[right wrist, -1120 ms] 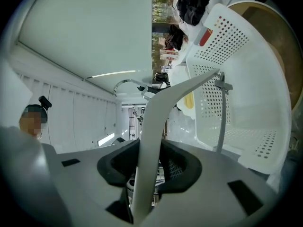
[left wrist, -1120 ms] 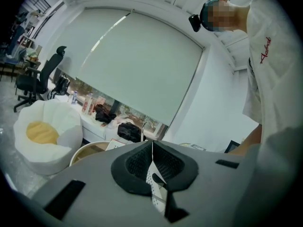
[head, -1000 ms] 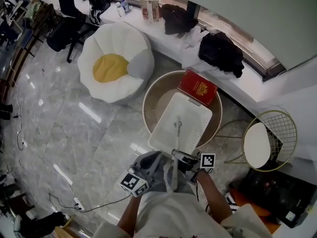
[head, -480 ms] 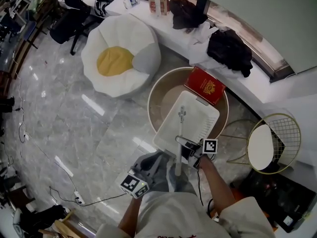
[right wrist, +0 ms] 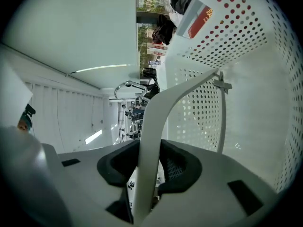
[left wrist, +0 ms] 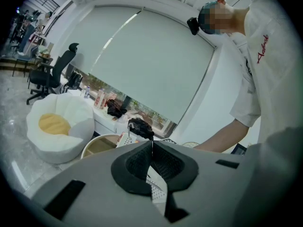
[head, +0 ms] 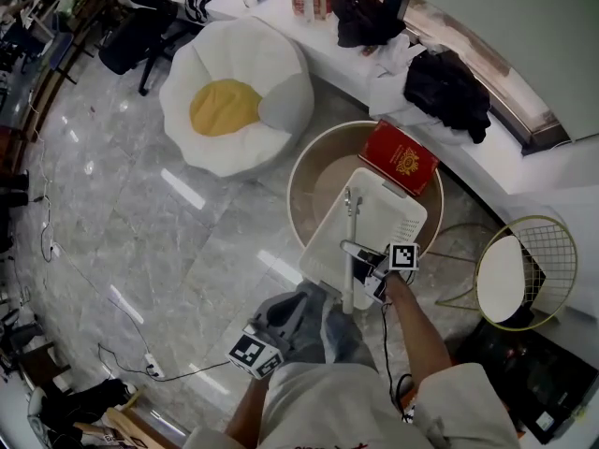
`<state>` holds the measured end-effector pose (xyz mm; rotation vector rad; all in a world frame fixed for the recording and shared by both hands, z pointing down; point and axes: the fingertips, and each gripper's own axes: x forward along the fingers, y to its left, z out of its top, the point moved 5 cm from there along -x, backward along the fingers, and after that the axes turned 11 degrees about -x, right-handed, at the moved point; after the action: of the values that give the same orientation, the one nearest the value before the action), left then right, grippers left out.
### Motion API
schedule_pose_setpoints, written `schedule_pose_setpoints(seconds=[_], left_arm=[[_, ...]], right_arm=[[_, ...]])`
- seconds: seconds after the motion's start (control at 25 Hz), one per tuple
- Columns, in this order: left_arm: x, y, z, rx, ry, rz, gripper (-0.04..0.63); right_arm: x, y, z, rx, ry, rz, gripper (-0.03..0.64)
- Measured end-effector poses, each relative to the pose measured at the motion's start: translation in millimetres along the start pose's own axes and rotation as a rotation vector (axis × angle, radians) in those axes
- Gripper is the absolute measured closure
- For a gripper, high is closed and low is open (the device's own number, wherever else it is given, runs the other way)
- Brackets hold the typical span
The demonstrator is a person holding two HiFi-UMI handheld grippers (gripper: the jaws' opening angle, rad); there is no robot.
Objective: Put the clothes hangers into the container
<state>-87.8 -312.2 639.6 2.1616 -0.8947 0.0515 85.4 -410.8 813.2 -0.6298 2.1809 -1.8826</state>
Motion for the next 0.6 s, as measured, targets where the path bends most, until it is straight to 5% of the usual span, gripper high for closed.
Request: schedule_pose_setpoints(seconds=[0.6], left_arm=[[-6.0,13.2,-3.7,-0.033,0.016,0.024,0.566]], right_arm=[[15.3,-36.9,-24.9,-0.087,0.119,-0.179,0.471]])
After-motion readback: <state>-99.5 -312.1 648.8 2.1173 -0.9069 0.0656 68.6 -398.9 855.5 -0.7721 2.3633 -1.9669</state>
